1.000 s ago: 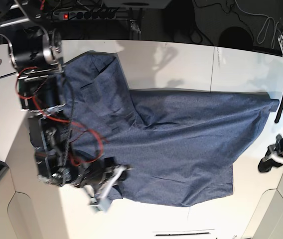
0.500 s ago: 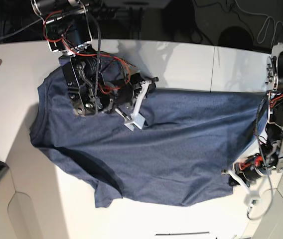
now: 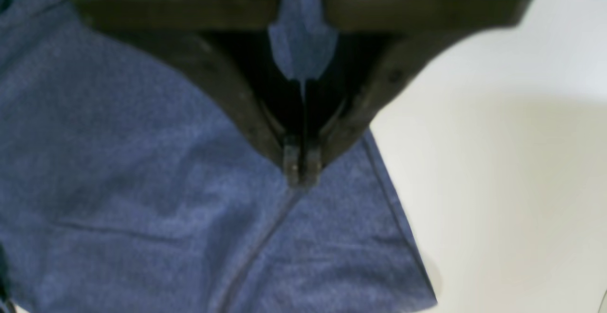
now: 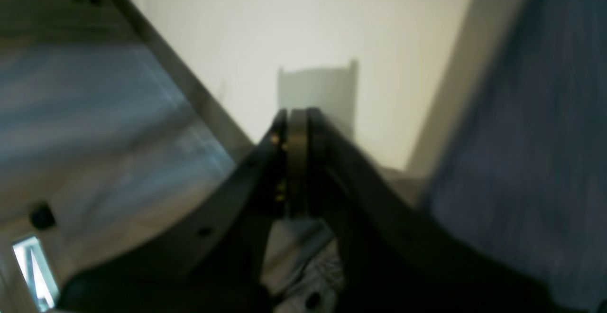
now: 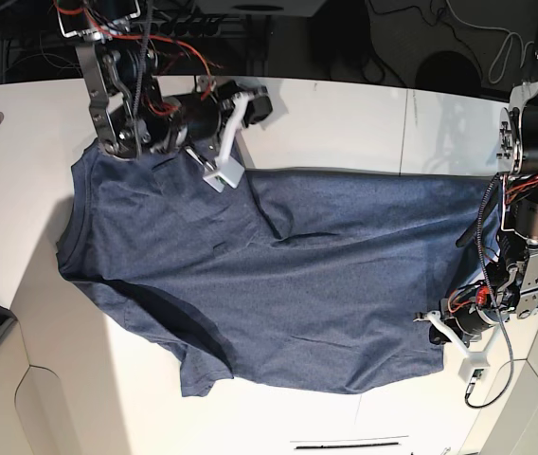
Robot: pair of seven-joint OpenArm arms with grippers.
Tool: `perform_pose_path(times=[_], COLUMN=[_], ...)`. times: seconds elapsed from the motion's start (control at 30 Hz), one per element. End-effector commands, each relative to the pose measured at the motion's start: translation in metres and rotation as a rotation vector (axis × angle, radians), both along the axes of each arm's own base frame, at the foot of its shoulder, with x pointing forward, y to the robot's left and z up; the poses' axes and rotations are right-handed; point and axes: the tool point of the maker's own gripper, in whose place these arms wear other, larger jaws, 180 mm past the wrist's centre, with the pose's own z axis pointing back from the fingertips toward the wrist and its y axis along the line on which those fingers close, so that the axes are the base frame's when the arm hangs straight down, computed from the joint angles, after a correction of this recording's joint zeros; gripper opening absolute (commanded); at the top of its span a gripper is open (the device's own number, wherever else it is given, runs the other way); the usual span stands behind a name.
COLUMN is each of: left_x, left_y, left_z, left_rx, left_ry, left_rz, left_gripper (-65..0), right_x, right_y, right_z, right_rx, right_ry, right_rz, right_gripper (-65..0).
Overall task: Layout the t-shirt on the table in an organized manner, then fold the t-shirt properly
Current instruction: 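Drag the shirt shoulder with the right gripper away from the left gripper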
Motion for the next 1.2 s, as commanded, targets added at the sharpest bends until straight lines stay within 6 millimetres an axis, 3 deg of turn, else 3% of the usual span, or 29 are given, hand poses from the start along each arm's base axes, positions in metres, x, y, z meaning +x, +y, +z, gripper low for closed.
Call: perform_pose_path(times=[0.0, 0.13, 0.27, 0.33, 0.43, 0.53, 0.6, 0.7, 0.8, 0.97, 1.17], left_x=[0.018, 0.018, 0.018, 0.018, 0.017, 0.018, 0.018, 0.018, 0.019, 0.019, 0.02], left_y=[0.005, 0.005, 0.005, 0.005, 0.005, 0.005, 0.005, 0.005, 0.005, 0.005, 0.005], left_z=[0.028, 0.028, 0.028, 0.027, 0.027, 0.027, 0.027, 0.028, 0.029, 0.03, 0.03], left_rx=[-0.008, -0.009, -0.009, -0.008, -0.009, -0.009, -0.009, -0.009, -0.01, -0.011, -0.011], left_ry=[-0.078, -0.078, -0.077, -0.076, -0.075, -0.075, -0.079, -0.082, -0.089, -0.094, -0.096], left_rz=[0.009, 0.009, 0.009, 0.009, 0.009, 0.009, 0.009, 0.009, 0.011, 0.011, 0.011], left_gripper=[-65.0, -65.0, -65.0, -65.0, -65.0, -65.0, -65.0, -65.0, -65.0, -65.0, -65.0], right_x=[-0.004, 0.012, 0.064, 0.095, 0.135, 0.154, 0.149, 0.121, 0.094, 0.051, 0.012], right_y=[-0.015, -0.001, 0.015, 0.014, -0.003, -0.019, -0.022, -0.031, -0.048, -0.081, -0.11], right_z=[-0.001, 0.032, 0.082, 0.098, 0.096, 0.076, 0.055, 0.018, -0.003, -0.016, -0.014], right_rx=[-0.061, 0.032, 0.119, 0.083, -0.095, -0.237, -0.277, -0.359, -0.422, -0.509, -0.565], right_ry=[-0.005, -0.134, -0.418, -0.571, -0.654, -0.641, -0.57, -0.413, -0.325, -0.234, -0.213], right_rz=[0.025, -0.011, -0.097, -0.148, -0.238, -0.272, -0.247, -0.176, -0.139, -0.088, -0.017], right_gripper=[-65.0, -65.0, -65.0, -65.0, -65.0, -65.0, -65.0, -65.0, -65.0, -65.0, -65.0])
